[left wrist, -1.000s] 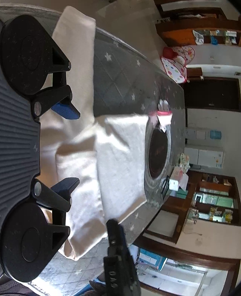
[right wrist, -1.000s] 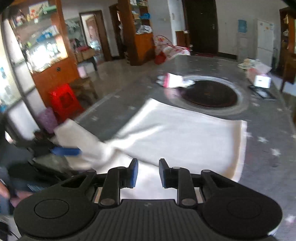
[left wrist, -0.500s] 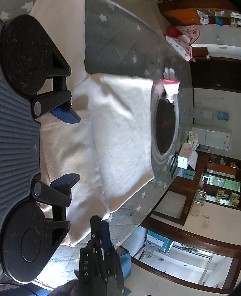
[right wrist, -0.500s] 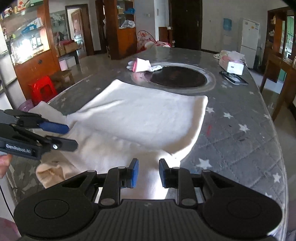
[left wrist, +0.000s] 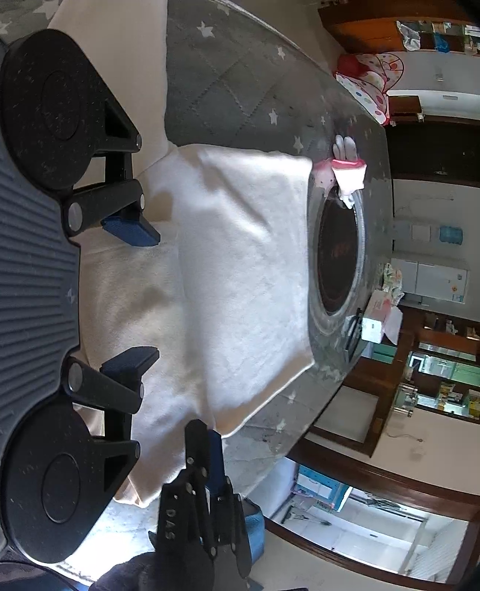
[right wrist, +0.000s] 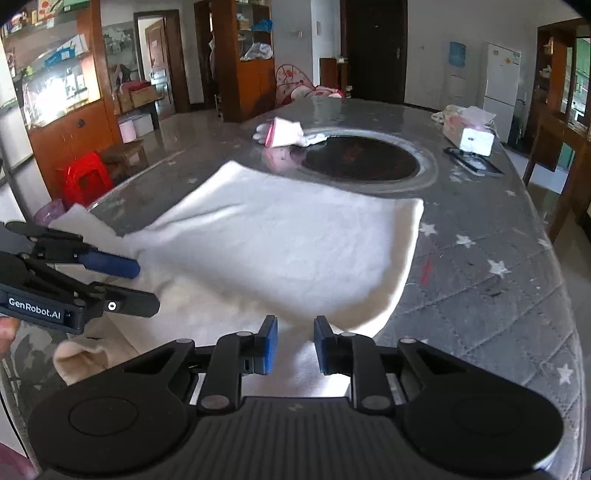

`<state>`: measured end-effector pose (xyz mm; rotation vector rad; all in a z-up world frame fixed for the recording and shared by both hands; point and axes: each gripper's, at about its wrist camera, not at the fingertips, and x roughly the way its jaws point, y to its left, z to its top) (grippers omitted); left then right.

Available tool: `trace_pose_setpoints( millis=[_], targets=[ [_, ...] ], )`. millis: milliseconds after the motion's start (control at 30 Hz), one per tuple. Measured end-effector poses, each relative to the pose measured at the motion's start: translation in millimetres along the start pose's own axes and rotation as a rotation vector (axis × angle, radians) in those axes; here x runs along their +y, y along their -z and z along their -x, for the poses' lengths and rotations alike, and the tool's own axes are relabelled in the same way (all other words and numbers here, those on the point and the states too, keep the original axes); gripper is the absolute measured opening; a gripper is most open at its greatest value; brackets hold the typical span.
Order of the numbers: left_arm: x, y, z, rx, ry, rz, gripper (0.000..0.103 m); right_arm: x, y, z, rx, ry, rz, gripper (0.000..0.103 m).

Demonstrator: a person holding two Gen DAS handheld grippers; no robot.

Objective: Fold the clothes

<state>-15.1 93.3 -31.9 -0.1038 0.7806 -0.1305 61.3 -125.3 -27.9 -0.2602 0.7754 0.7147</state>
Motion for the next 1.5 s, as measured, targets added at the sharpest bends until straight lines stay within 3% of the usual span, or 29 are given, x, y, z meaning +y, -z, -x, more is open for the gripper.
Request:
trace_pose_setpoints(
  millis=[300, 400, 500, 933, 1067, 1400, 1500],
  targets=[
    [7.0, -0.5, 17.0, -0.029, -0.040, 0.014, 0.066, 19.9, 1.0, 12.2, -0.012, -0.038, 0.031, 0.025],
    [20.1, 2.3, 31.6, -0.052, -0.076, 0.049, 0.068, 29.8, 5.0, 10.3, 0.000, -0.056, 0.058, 0.031],
    [38.5, 7.8, 45.9, -0.071, -0.145, 0.092, 0.068, 36.6, 12.3, 1.8, 0.032, -0.052, 0.080, 0.033],
    [139.8, 43.7, 85.5, -0.139, -0.496, 0.328, 0.069, 45.1, 10.6, 12.3, 0.015, -0.068, 0.090, 0.040],
    [171.0, 47.9, 90.4, -0.154, -0.567, 0.429, 0.069, 48.5, 9.2, 13.5, 0.014, -0.076, 0.098, 0.043],
    [209.4, 56.5, 81.1, -0.137, -0.510, 0.537, 0.066, 54.0, 6.7, 15.3, 0.016, -0.082, 0.115, 0.045],
    [209.5, 56.4, 81.9, -0.153, -0.522, 0.533, 0.057, 54.7, 7.3, 16.5, 0.014, -0.079, 0.117, 0.047]
  ],
)
